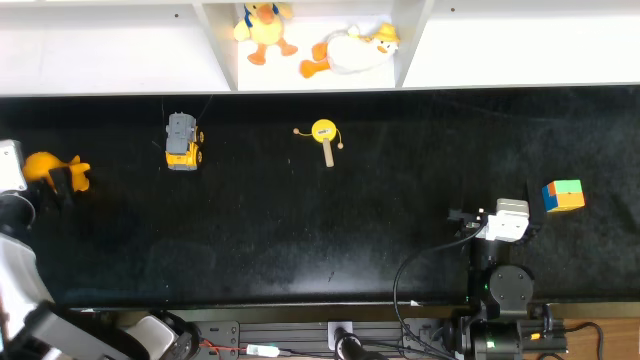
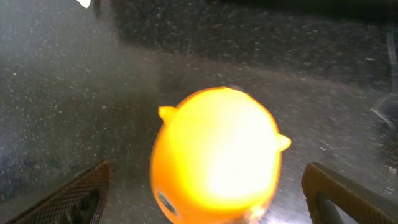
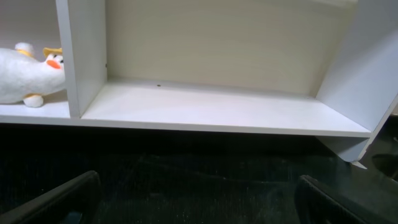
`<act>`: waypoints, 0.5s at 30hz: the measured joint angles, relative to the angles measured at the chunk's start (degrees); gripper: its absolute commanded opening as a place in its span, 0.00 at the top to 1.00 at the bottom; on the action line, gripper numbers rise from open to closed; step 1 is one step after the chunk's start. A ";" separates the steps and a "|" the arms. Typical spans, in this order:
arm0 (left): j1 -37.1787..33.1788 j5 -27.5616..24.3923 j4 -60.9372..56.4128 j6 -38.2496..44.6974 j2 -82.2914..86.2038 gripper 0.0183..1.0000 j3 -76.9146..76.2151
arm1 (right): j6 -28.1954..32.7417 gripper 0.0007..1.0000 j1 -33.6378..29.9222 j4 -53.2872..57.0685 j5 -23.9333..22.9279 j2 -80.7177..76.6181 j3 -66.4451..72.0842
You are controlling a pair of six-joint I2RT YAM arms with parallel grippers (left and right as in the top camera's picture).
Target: Store Toys
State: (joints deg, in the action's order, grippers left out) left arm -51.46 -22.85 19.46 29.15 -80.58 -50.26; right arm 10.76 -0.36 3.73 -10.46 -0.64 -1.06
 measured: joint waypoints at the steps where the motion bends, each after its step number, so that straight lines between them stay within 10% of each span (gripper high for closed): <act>1: 0.00 0.39 -0.20 -0.09 -0.85 0.21 -0.42 | 0.02 0.00 0.00 0.02 0.00 0.00 0.00; 9: 1.36 1.70 -1.44 0.94 -3.39 0.73 -1.66 | 0.02 0.00 0.00 0.00 -0.02 0.00 0.00; 15: 5.55 2.14 -2.16 -1.75 -3.37 0.82 -1.66 | 0.02 0.01 0.00 0.00 0.00 0.00 0.00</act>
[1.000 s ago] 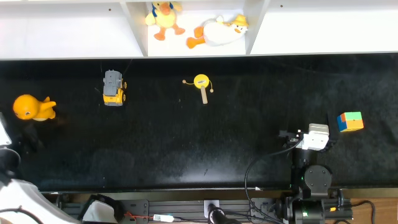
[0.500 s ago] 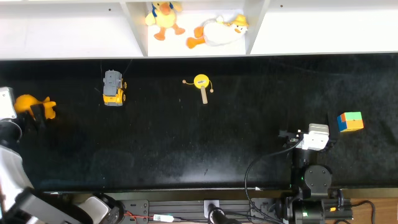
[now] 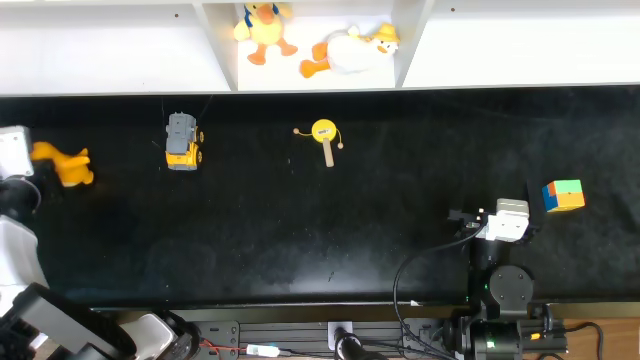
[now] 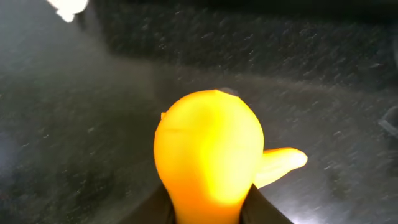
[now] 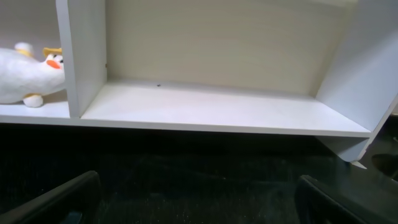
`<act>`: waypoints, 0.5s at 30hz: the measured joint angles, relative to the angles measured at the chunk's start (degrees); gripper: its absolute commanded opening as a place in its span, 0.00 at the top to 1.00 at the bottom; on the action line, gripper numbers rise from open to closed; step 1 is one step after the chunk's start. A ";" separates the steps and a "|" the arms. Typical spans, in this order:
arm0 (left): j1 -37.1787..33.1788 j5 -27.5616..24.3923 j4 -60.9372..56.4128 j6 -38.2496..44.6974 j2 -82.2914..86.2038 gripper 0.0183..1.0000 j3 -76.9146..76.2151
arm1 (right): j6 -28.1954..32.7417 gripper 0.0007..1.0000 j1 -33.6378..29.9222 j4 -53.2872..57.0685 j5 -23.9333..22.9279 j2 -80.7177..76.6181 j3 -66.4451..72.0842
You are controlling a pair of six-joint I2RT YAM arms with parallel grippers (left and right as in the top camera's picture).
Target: Store Toys
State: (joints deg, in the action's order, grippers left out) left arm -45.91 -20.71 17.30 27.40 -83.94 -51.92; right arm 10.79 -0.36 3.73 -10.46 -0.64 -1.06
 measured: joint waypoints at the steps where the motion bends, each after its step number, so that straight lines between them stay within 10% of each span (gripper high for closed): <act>1: 0.90 0.02 0.09 -0.79 0.07 0.82 0.00 | 0.00 0.01 0.02 0.04 -0.02 0.00 0.02; 15: 6.69 1.33 -0.94 -14.19 11.39 0.83 0.00 | 0.00 0.01 0.00 0.02 -0.04 0.00 0.00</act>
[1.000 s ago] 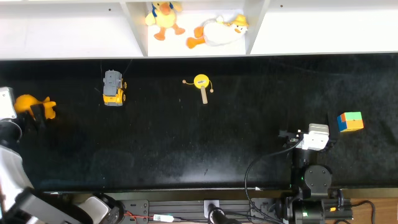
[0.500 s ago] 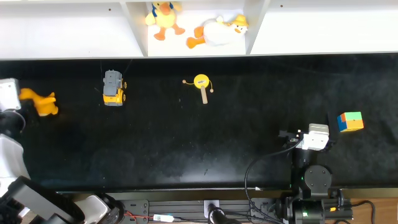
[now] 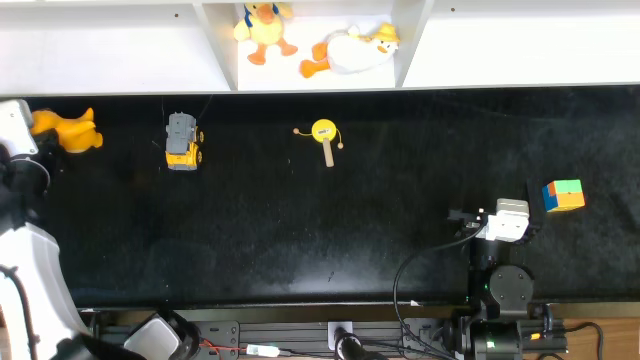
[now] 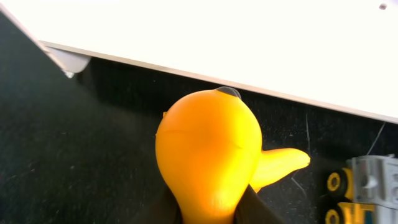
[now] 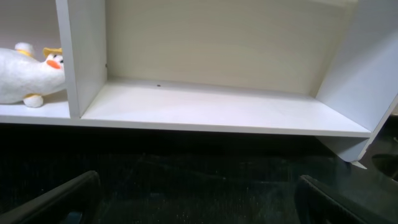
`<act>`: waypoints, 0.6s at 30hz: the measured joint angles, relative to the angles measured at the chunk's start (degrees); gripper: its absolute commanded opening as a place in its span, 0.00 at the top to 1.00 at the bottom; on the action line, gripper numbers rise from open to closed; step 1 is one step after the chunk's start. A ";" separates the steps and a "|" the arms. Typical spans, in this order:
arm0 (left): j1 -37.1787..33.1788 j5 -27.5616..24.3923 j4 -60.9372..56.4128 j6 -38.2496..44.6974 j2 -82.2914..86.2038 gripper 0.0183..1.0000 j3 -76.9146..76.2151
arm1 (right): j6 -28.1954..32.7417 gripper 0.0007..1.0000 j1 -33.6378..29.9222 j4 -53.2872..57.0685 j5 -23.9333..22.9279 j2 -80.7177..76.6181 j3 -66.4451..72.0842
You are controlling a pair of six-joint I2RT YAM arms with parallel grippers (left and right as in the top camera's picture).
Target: Store Toys
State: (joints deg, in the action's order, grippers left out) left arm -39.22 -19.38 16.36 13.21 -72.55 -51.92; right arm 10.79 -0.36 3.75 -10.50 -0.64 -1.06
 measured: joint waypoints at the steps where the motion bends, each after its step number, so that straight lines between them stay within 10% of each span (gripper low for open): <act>1: 0.00 0.37 0.46 -0.55 1.01 0.83 0.00 | -0.02 0.00 0.00 0.00 0.02 0.00 0.00; 18: 4.07 2.51 2.89 -4.07 -6.10 0.81 -16.24 | 0.00 0.00 0.00 -0.02 0.02 0.00 0.00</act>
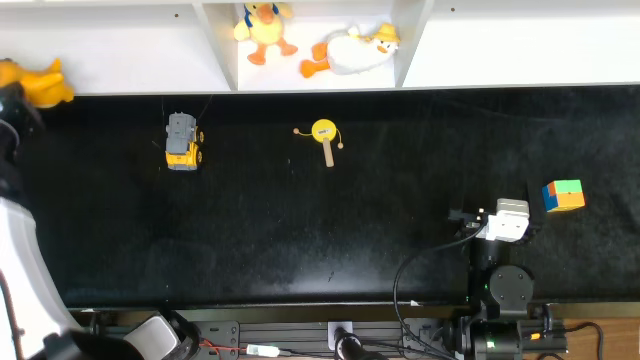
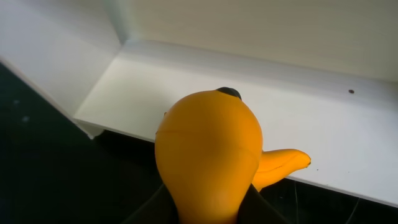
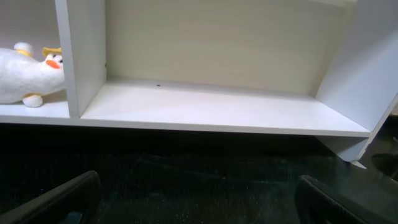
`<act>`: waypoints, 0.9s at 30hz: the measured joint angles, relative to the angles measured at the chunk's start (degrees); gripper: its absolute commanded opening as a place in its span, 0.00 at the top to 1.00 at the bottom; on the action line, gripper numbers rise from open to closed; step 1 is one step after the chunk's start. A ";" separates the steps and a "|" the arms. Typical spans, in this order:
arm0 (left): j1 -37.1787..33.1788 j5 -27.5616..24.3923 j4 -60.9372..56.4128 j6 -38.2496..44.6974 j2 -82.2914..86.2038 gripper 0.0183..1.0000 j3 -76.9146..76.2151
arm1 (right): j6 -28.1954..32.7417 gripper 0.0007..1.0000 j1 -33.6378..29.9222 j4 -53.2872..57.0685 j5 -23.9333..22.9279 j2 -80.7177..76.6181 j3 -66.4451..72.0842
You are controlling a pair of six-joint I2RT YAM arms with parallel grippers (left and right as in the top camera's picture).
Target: Store Toys
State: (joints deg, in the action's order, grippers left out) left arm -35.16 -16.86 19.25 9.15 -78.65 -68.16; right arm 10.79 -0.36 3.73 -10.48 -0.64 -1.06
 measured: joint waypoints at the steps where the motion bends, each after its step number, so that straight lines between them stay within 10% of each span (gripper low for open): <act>1: 0.37 0.07 0.09 -0.04 -1.40 0.81 -0.57 | -0.02 0.00 0.00 0.04 0.02 0.00 0.00; 27: 6.05 8.17 -3.85 -0.09 -12.96 0.78 -5.62 | 0.00 0.01 0.00 0.00 0.02 0.00 0.00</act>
State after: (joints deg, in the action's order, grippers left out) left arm -29.10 -8.69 15.40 9.06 -91.61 -73.78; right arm 10.79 -0.36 3.73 -10.46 -0.64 -1.06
